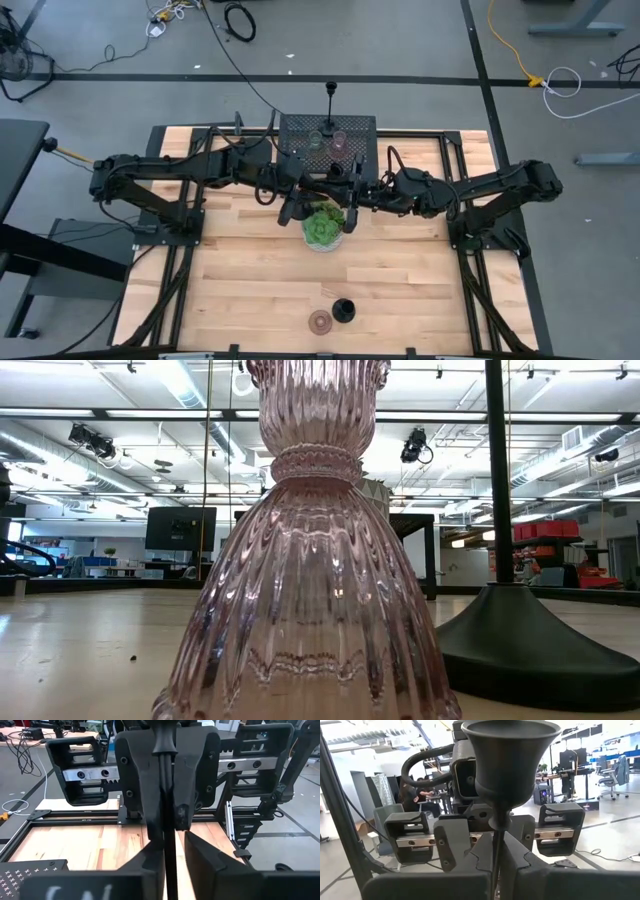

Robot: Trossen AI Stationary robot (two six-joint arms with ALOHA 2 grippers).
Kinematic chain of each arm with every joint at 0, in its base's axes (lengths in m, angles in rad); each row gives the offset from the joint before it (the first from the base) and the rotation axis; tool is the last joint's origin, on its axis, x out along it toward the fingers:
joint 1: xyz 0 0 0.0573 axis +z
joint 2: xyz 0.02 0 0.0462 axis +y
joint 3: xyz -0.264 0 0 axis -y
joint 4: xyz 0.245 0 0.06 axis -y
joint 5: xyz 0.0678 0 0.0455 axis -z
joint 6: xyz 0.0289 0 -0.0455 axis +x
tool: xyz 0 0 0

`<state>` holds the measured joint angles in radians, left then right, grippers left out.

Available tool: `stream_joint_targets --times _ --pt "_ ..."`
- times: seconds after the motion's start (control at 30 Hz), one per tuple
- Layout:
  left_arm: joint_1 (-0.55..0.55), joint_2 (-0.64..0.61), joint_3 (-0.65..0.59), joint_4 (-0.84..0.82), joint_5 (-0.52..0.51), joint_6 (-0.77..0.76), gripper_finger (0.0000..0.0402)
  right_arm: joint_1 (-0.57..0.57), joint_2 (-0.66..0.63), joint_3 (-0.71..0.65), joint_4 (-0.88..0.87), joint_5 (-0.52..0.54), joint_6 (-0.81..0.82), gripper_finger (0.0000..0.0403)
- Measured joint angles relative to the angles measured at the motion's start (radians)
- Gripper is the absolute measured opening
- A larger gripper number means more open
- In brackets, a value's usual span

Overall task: Pick & Place candle stick holders
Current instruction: Put the top black candle holder on the shelf aligned with the other black candle holder

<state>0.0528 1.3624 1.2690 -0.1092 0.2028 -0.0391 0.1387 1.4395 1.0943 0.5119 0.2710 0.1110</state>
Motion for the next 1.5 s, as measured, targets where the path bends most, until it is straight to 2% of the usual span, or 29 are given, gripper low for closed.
stream_joint_targets --times 0.17,0.67,0.8,1.17,1.5 --pt "0.000 0.000 0.000 -0.002 -0.002 -0.002 0.0012 0.000 0.000 0.000 -0.004 -0.001 -0.003 0.0007" --pt "0.005 0.001 0.000 -0.039 -0.025 -0.002 0.0007 0.000 0.000 0.000 -0.022 -0.006 0.002 0.0015" --pt "0.004 0.001 0.000 -0.038 -0.021 0.002 0.0007 -0.001 0.000 0.000 -0.029 -0.045 0.005 0.0034" --pt "0.004 0.000 0.000 -0.045 -0.025 -0.001 0.0008 0.000 -0.001 0.000 -0.058 -0.054 0.005 0.0083" --pt "0.016 0.000 0.000 -0.039 -0.031 -0.001 0.0007 0.001 -0.001 0.000 -0.067 -0.059 -0.033 0.0175"
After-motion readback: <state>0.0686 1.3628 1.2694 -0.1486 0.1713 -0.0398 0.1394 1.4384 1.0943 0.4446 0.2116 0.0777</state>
